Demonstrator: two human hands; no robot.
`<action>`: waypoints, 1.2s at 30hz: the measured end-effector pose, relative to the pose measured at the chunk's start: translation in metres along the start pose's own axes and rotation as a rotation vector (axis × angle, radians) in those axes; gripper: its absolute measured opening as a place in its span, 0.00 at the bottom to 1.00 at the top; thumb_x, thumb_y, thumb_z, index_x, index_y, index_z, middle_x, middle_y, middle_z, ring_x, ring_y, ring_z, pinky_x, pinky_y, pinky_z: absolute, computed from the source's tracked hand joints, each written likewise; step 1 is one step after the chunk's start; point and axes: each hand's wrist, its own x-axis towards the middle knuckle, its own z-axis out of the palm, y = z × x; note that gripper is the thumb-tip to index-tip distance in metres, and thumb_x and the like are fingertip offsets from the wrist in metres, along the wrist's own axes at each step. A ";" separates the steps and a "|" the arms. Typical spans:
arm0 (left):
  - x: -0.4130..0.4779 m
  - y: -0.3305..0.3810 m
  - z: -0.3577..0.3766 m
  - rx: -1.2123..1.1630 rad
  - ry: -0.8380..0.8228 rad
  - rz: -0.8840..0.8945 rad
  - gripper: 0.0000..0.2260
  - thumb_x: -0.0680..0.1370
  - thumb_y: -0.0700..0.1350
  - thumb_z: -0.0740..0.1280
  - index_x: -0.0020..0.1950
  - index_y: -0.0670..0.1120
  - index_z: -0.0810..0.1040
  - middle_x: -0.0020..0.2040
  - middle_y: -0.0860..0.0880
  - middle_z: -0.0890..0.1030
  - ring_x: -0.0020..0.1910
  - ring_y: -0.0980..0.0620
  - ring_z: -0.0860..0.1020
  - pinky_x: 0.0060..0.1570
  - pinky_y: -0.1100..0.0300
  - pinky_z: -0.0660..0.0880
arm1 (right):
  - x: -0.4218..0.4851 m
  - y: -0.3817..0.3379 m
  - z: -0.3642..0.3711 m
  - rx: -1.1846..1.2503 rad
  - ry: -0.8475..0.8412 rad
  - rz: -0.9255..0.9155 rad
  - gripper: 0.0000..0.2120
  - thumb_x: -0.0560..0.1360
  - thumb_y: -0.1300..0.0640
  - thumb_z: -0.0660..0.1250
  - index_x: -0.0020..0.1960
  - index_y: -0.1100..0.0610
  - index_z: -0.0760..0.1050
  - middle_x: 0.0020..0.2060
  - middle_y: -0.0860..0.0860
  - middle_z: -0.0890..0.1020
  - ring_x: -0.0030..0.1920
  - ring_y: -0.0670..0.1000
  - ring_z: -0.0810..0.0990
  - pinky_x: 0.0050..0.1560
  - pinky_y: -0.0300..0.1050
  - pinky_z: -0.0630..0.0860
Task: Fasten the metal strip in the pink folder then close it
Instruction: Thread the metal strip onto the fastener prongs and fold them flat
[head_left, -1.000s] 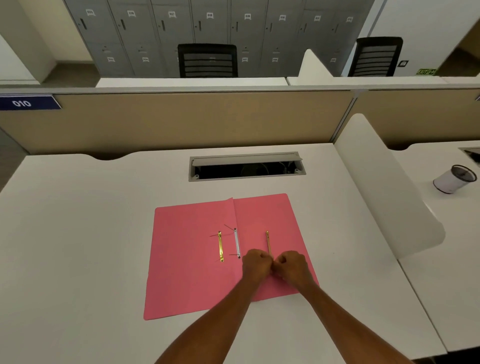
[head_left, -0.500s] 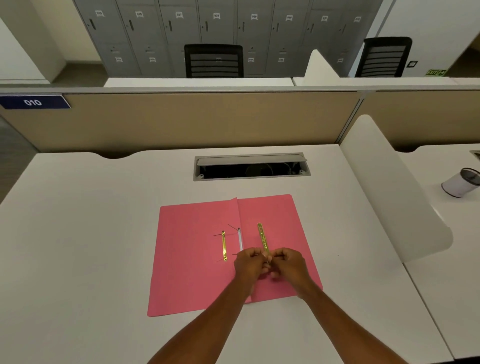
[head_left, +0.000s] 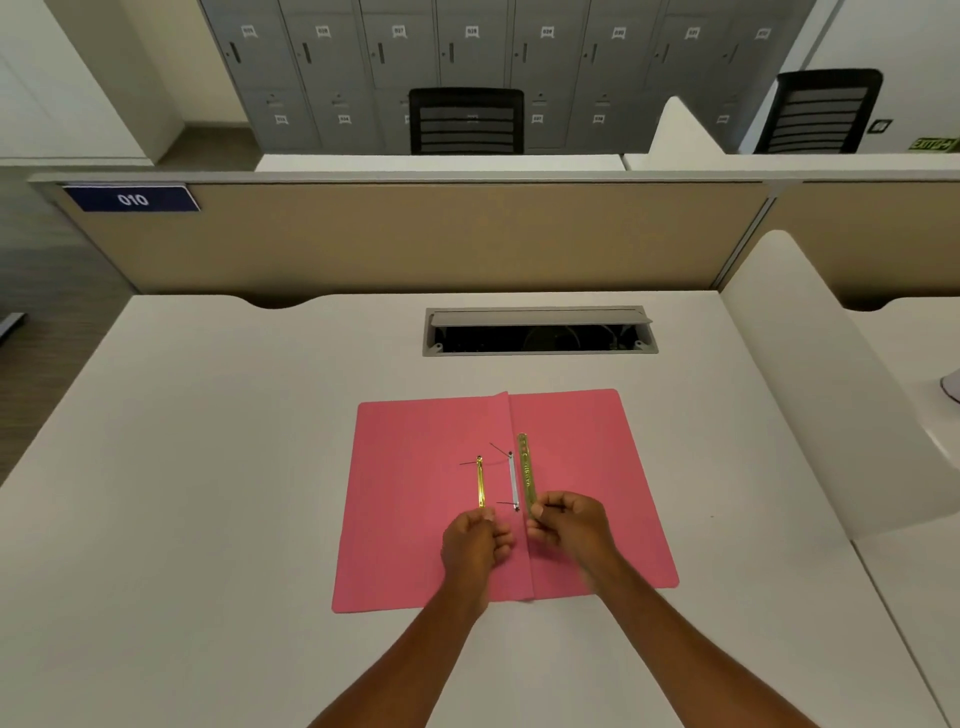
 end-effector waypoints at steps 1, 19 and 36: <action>0.001 0.003 -0.002 -0.020 -0.004 0.018 0.09 0.84 0.36 0.65 0.61 0.38 0.81 0.45 0.34 0.86 0.42 0.42 0.82 0.37 0.56 0.82 | 0.000 0.001 0.003 0.011 -0.006 0.000 0.03 0.78 0.70 0.74 0.50 0.65 0.85 0.40 0.59 0.88 0.39 0.55 0.87 0.42 0.46 0.88; 0.010 0.011 0.006 0.046 -0.157 0.110 0.10 0.82 0.32 0.68 0.62 0.34 0.84 0.47 0.36 0.84 0.36 0.47 0.77 0.40 0.57 0.77 | -0.004 0.000 0.027 0.054 -0.038 -0.056 0.05 0.78 0.70 0.73 0.53 0.66 0.84 0.45 0.63 0.90 0.40 0.56 0.87 0.41 0.42 0.88; 0.013 0.008 0.003 0.054 -0.199 0.147 0.10 0.81 0.31 0.69 0.62 0.33 0.85 0.55 0.29 0.87 0.43 0.42 0.84 0.41 0.58 0.86 | -0.007 0.001 0.029 -0.044 0.036 -0.053 0.05 0.77 0.68 0.75 0.51 0.62 0.86 0.42 0.58 0.90 0.39 0.53 0.88 0.42 0.44 0.88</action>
